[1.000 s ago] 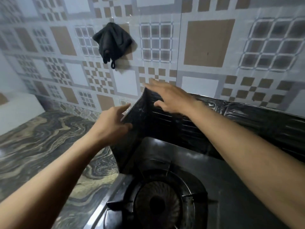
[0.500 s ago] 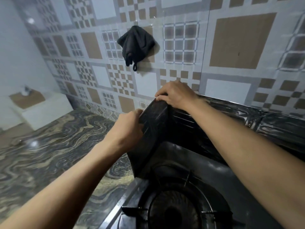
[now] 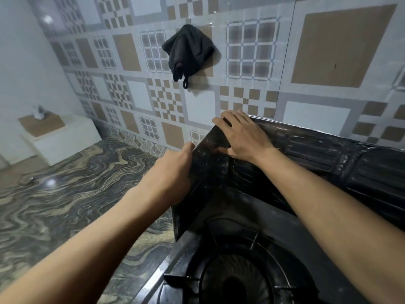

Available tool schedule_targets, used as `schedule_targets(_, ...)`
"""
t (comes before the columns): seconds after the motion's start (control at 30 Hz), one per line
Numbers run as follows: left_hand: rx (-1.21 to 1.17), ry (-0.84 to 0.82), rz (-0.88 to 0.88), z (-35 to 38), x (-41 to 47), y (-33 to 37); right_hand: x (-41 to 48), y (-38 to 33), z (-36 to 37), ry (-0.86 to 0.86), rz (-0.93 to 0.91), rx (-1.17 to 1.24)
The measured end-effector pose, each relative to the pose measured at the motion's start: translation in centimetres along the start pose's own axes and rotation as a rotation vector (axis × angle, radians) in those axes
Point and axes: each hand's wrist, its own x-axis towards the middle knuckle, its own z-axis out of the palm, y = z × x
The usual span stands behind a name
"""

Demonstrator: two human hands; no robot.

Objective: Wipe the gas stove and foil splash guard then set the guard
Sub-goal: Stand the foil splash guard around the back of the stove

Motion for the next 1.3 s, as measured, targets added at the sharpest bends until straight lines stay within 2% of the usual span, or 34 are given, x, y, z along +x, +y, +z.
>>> schedule_targets(0.37,-0.062,-0.038,0.098,-0.5,0.6,-0.2,-0.2,0.0,0.6,-0.017,0.009,-0.035)
schedule_targets(0.5,-0.114,0.028,0.158,-1.0,0.7,-0.5,-0.8,0.2,0.9,-0.044,-0.016,-0.054)
schedule_targets(0.63,-0.104,0.057,0.19,-0.6,0.7,-0.7,-0.7,-0.4,1.2,-0.052,0.045,-0.019)
schedule_targets(0.8,-0.081,0.077,0.159,0.1,1.2,-0.9,-0.4,-1.1,1.4,-0.073,0.097,-0.029)
schedule_targets(1.0,-0.106,0.047,0.155,-0.5,1.6,-0.7,-1.2,-0.2,0.9,-0.089,0.026,0.012)
schedule_targets(1.1,-0.082,0.05,0.175,-0.6,1.5,0.0,-2.8,0.4,-0.5,-0.101,0.007,0.025)
schedule_targets(1.3,0.035,0.124,0.115,-0.8,2.4,1.5,-8.6,1.3,-4.2,-0.191,0.1,-0.072)
